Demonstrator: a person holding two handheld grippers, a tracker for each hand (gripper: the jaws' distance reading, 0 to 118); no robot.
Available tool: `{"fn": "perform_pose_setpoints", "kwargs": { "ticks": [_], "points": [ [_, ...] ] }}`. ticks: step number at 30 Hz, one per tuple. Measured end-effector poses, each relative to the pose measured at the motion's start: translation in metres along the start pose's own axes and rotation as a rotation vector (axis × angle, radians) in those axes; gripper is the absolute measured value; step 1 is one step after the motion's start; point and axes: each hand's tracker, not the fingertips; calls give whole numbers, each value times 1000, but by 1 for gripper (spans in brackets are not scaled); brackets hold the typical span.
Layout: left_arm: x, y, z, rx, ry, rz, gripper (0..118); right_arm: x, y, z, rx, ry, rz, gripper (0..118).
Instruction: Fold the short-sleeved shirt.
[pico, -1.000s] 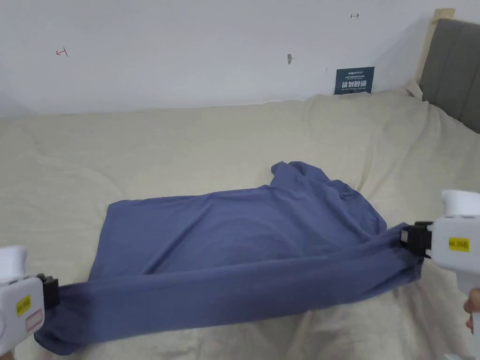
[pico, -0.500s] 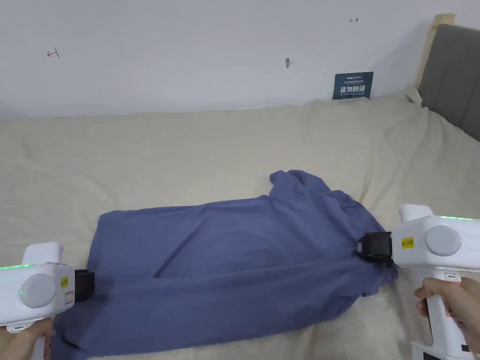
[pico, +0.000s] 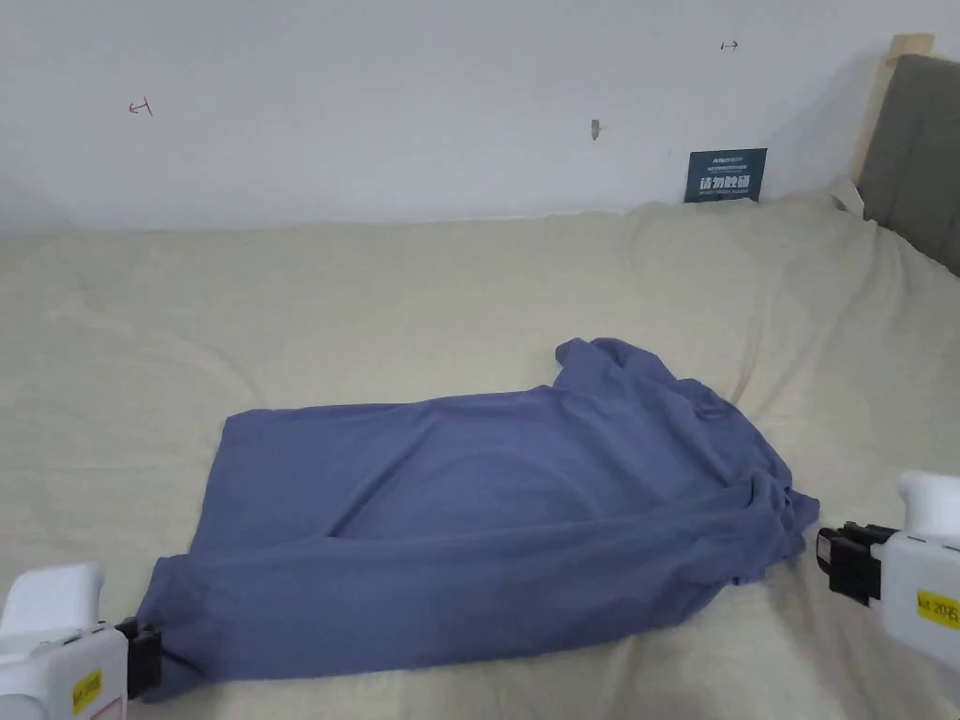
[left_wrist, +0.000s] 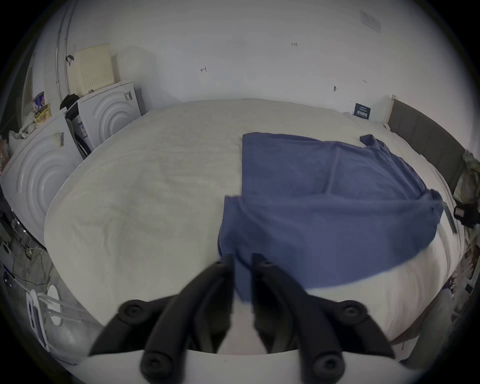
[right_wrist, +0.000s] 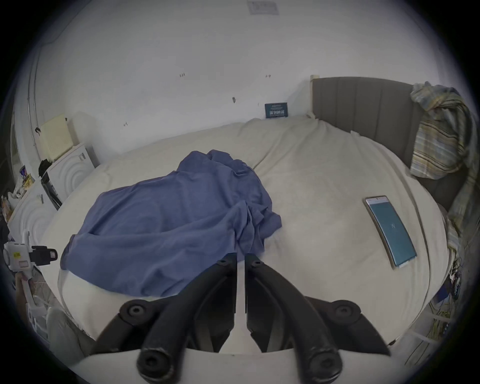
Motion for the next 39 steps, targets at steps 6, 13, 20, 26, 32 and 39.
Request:
{"fn": "perform_pose_setpoints", "kwargs": {
  "ticks": [6, 13, 20, 26, 32, 39],
  "points": [
    [9, -20, 20, -32, -49, 65, 0, -3, -28, 6, -35, 24, -29, 0],
    [-6, 7, -4, 15, -123, 201, 56, 1, -30, 7, -46, 4, -34, 0],
    [7, 2, -46, -73, -36, 128, 94, 19, -37, 2, -58, 15, -122, 0],
    [25, 10, -43, -81, 14, 28, 32, 20, -33, -12, -73, 27, -139, 0],
    [43, 15, -42, -78, 42, -28, 7, 8, -19, -35, -90, 0, -63, 97],
    [16, 26, -25, -61, -38, 71, 7, 11, 4, -100, -176, 35, -113, 102]
  ]
}}
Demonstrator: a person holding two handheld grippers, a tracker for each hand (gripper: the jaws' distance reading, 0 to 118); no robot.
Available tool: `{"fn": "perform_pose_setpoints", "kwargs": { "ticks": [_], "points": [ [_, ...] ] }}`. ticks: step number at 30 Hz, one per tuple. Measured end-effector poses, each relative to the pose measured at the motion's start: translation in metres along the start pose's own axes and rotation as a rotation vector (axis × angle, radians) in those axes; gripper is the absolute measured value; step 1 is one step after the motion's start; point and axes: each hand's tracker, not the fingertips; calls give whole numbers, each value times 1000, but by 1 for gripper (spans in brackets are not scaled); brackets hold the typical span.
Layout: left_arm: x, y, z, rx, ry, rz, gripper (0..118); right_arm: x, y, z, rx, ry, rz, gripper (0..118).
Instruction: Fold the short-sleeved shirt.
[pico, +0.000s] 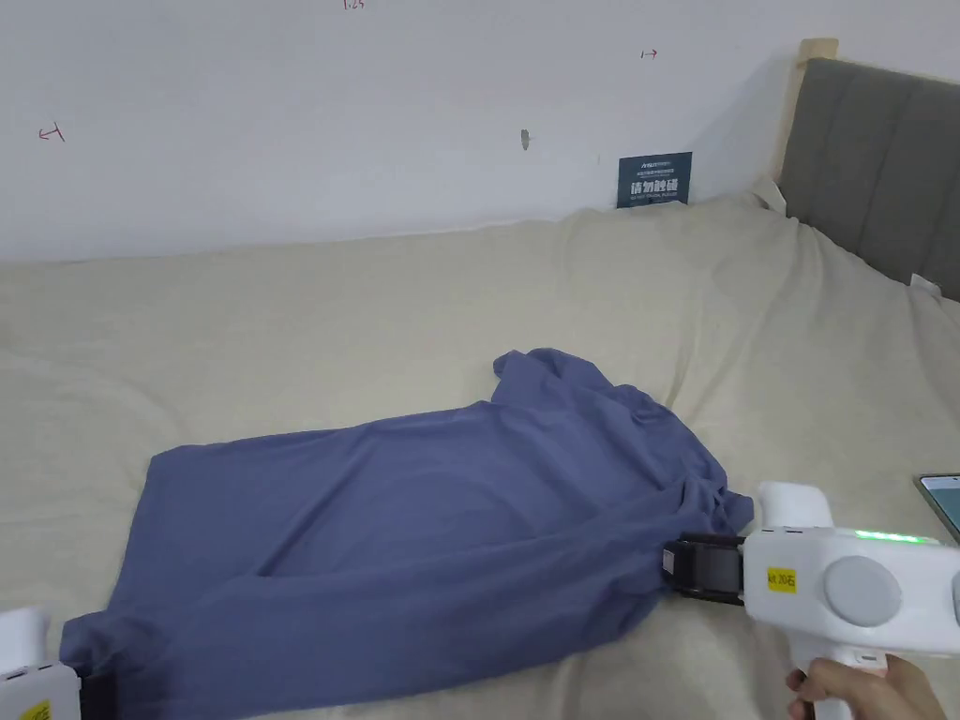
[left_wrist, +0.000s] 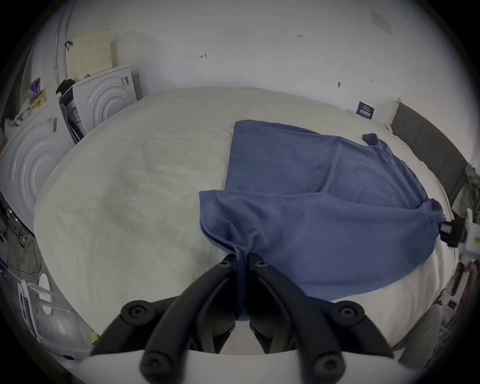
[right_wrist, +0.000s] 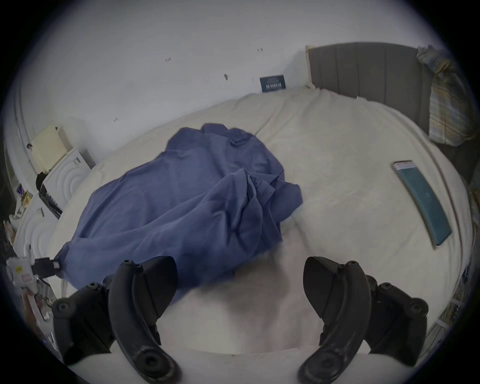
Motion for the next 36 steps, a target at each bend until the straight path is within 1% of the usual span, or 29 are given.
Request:
{"fn": "perform_pose_setpoints", "kwargs": {
  "ticks": [2, 3, 4, 5, 6, 7, 8, 9, 10, 11, 12, 14, 16, 18, 21, 23, 24, 26, 29, 30, 31, 32, 33, 34, 36],
  "points": [
    [5, 0, 4, -1, 0, -9, 7, -3, 4, -18, -52, -11, -16, 101],
    [6, 0, 4, -11, 0, -22, 7, -5, 7, -23, -55, -10, -32, 95],
    [7, 0, 4, -10, 4, -39, 7, -12, 4, -18, -47, -72, -11, 90],
    [6, 0, 2, -13, 6, -37, 7, -18, 3, -15, -16, -103, 28, 81],
    [4, 1, -1, -25, -1, -30, 7, -20, 2, -13, 1, -88, 59, 53],
    [3, 2, -2, -32, -11, -20, 7, -20, 2, -12, -5, -59, 36, 25],
    [3, 1, -1, -26, -14, -17, 7, -20, 5, -9, -23, 36, -29, 4],
    [4, 1, 0, -21, -3, -26, 7, -23, 7, -8, -41, 22, -63, 4],
    [7, 0, 3, -16, 18, -45, 7, -29, 9, -7, -33, -13, -30, 4],
    [7, 0, 5, -20, 1, -48, 6, -31, 8, -6, -14, -44, 27, 4],
    [6, 0, 7, -20, -5, -49, 6, -33, 8, -2, -25, -40, 31, 4],
    [3, -1, 10, -25, -18, -65, 6, -31, 8, 9, -29, -33, 8, 4],
    [-2, -6, 16, -24, -36, -51, 5, -24, 6, 27, -5, -12, -8, 4],
    [-2, -16, 31, -23, -49, -38, 5, -21, 3, 45, 1, -7, 7, 4],
    [2, -38, 56, -14, -36, -88, 5, -24, -17, 80, 0, -15, 18, 4],
    [-1, -55, 65, -13, -36, -99, 5, -20, -36, 95, -19, -38, 32, 4],
    [-3, -63, 68, -26, -37, -103, 5, -19, -47, 102, -40, -44, 30, 4],
    [-3, -80, 71, -47, -49, -116, 5, -12, -69, 106, -72, -45, 0, 4],
    [-5, -93, 66, -75, -64, -93, 6, -5, -92, 100, -86, -25, -40, 5],
    [-10, -98, 57, -88, -58, -89, 13, -7, -94, 102, -76, -29, -47, 11],
    [-10, -96, 59, -90, -50, -93, 32, -8, -93, 105, -72, -39, -48, 24],
    [-11, -96, 62, -77, -49, -89, 63, -2, -88, 103, -65, -60, -35, 44],
    [-12, -94, 65, -64, -52, -86, 103, 1, -86, 106, -50, -79, -16, 76],
    [-13, -91, 72, -35, -49, -77, 117, 1, -83, 113, -33, -75, -8, 90],
    [-15, -82, 85, 15, -52, -54, 118, -2, -77, 130, 28, -74, 12, 91]
  ]
}}
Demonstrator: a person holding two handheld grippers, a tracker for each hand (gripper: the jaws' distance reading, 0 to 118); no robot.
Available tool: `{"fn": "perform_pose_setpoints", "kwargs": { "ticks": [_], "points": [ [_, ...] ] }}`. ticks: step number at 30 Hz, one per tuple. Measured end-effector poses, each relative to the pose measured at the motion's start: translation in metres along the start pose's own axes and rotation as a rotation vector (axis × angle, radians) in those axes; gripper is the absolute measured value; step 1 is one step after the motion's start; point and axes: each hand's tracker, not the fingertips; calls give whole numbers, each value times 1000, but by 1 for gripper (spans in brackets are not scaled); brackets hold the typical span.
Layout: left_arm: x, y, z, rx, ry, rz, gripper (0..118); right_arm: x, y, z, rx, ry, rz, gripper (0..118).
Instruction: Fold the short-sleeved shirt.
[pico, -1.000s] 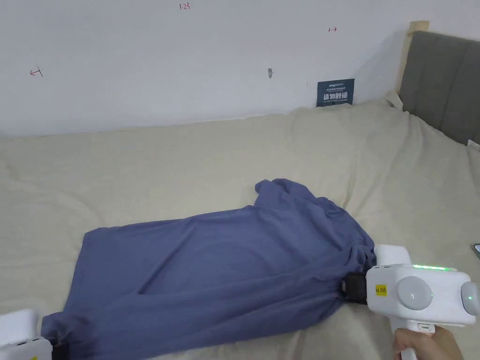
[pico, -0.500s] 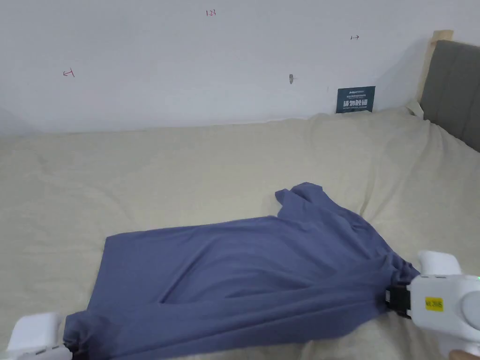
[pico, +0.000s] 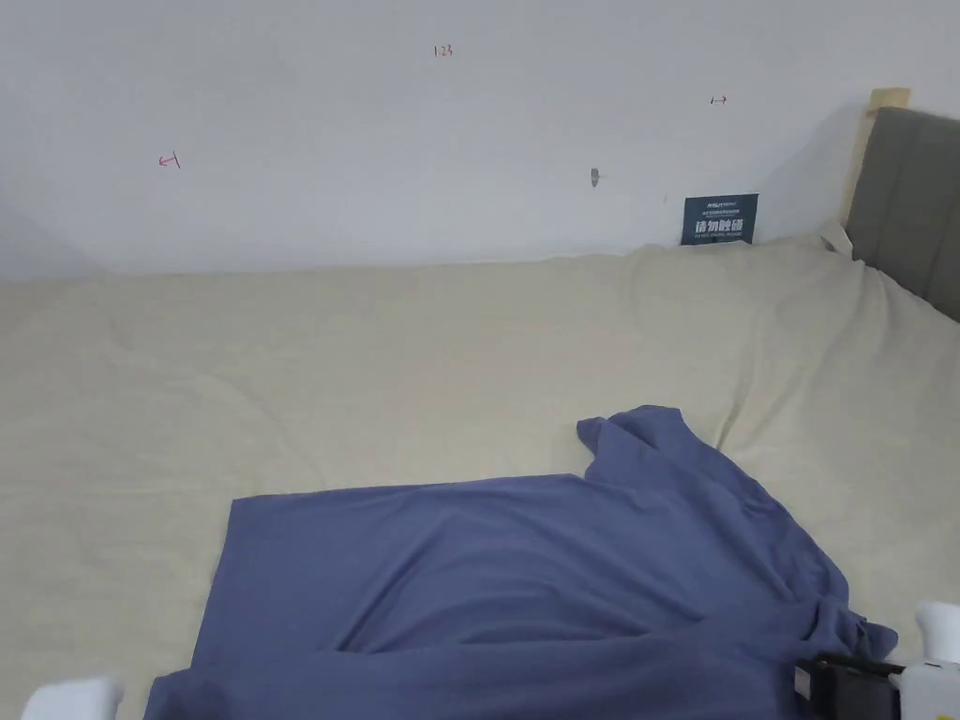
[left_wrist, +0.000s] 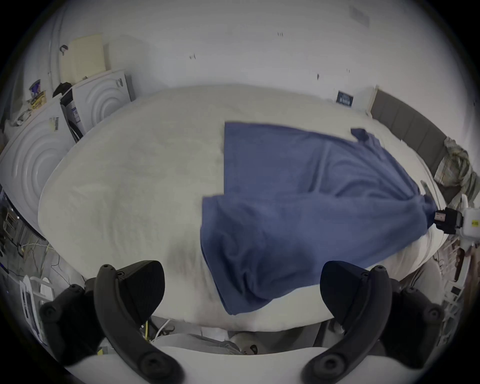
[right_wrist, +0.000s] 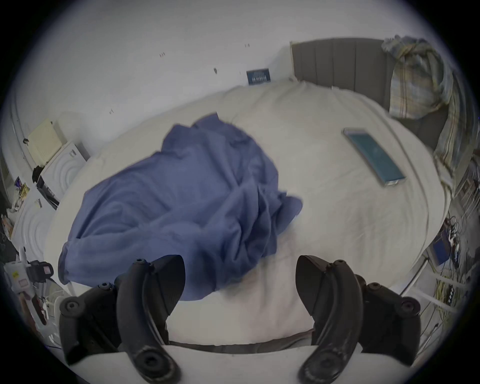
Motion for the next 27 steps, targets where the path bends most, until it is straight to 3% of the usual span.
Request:
{"fn": "perform_pose_setpoints", "kwargs": {
  "ticks": [2, 3, 5, 6, 8, 9, 11, 14, 16, 23, 24, 26, 27],
  "points": [
    [-2, 13, 7, 23, 1, 14, 117, -3, 13, 15, 32, -16, 22, 91],
    [-1, 20, 11, 39, -4, 17, 111, -4, 19, 21, 56, -7, 38, 90],
    [4, 35, 17, 85, -12, 25, 78, -10, 33, 32, 95, 14, 56, 86],
    [11, 46, 20, 85, -24, 4, 48, -13, 42, 35, 118, 29, 53, 70],
    [21, 61, 13, 97, -9, -28, 12, -19, 59, 35, 139, 40, 53, 17],
    [27, 67, 8, 113, 29, -63, 6, -23, 68, 31, 144, 36, 52, 4],
    [33, 75, -5, 125, 47, -67, 0, -27, 83, 19, 145, 29, 58, 0],
    [37, 102, -12, 151, -56, 33, 0, -32, 104, 1, 115, 53, 47, 0],
    [41, 117, -22, 137, -33, 6, 0, -33, 118, -12, 108, 94, 37, 0],
    [38, 149, -61, 130, -4, -11, 0, -46, 185, -87, 0, 80, 122, 1],
    [39, 152, -66, 123, 3, -19, 0, -48, 196, -101, -64, 88, 148, 10],
    [39, 155, -76, 111, -2, -21, 0, -49, 211, -130, -135, 114, 192, 64],
    [39, 156, -81, 105, -6, -19, 0, -49, 215, -143, -146, 106, 216, 84]
  ]
}}
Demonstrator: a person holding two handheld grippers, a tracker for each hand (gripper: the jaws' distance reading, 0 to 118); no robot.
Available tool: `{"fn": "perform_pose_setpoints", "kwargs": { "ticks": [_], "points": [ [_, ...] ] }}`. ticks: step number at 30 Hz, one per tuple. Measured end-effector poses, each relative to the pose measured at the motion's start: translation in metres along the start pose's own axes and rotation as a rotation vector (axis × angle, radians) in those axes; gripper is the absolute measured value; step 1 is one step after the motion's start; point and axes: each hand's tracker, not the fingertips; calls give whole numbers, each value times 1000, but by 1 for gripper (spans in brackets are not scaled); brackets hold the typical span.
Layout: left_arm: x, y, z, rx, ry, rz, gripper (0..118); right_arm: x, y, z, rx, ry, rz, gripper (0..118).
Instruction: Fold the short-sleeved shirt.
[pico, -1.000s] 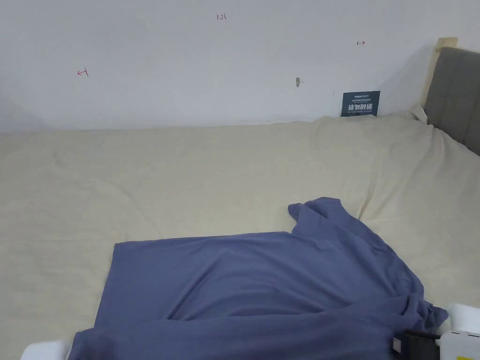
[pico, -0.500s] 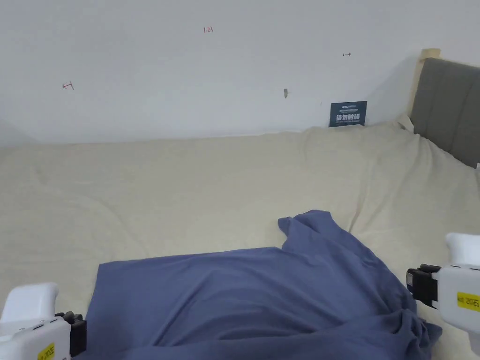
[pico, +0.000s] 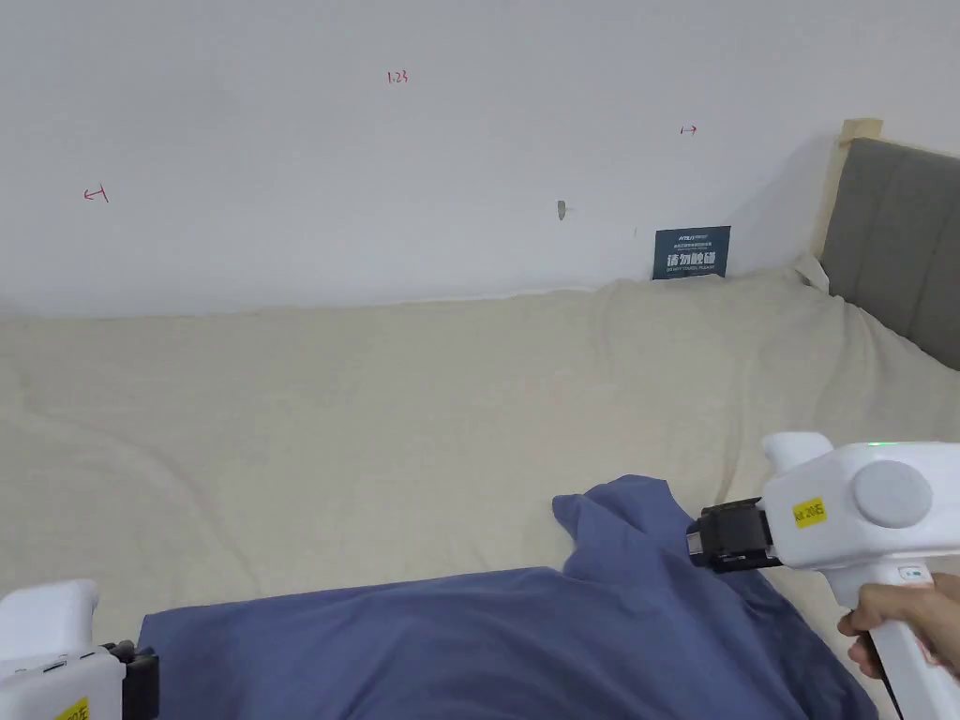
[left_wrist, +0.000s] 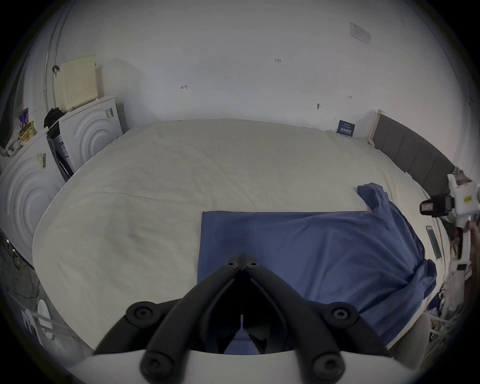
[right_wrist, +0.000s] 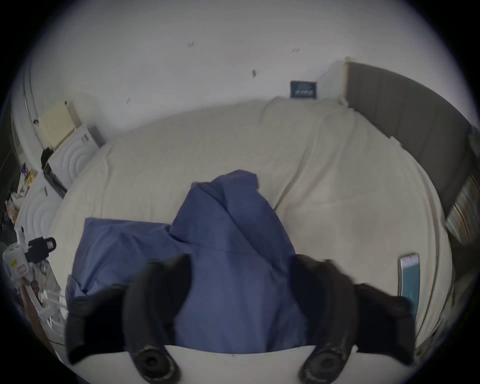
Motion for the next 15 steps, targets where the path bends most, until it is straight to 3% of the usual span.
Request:
{"fn": "perform_pose_setpoints", "kwargs": {
  "ticks": [4, 10, 11, 12, 14, 15],
  "points": [
    [7, -3, -3, -27, -1, 2, 0, 11, 26, -46, -74, -111, -7, 83],
    [6, -4, -21, -64, 7, 0, 0, 32, 34, -99, -160, -145, -67, 82],
    [6, 0, -22, -67, 6, 2, 0, 34, 32, -105, -169, -139, -65, 75],
    [7, 2, -24, -72, 7, 3, 0, 34, 28, -110, -185, -143, -81, 61],
    [7, 2, -29, -81, 9, -2, 0, 33, 24, -114, -154, -189, -64, 52],
    [8, 0, -29, -87, 12, -6, 0, 30, 25, -110, -147, -168, -39, 24]
  ]
}}
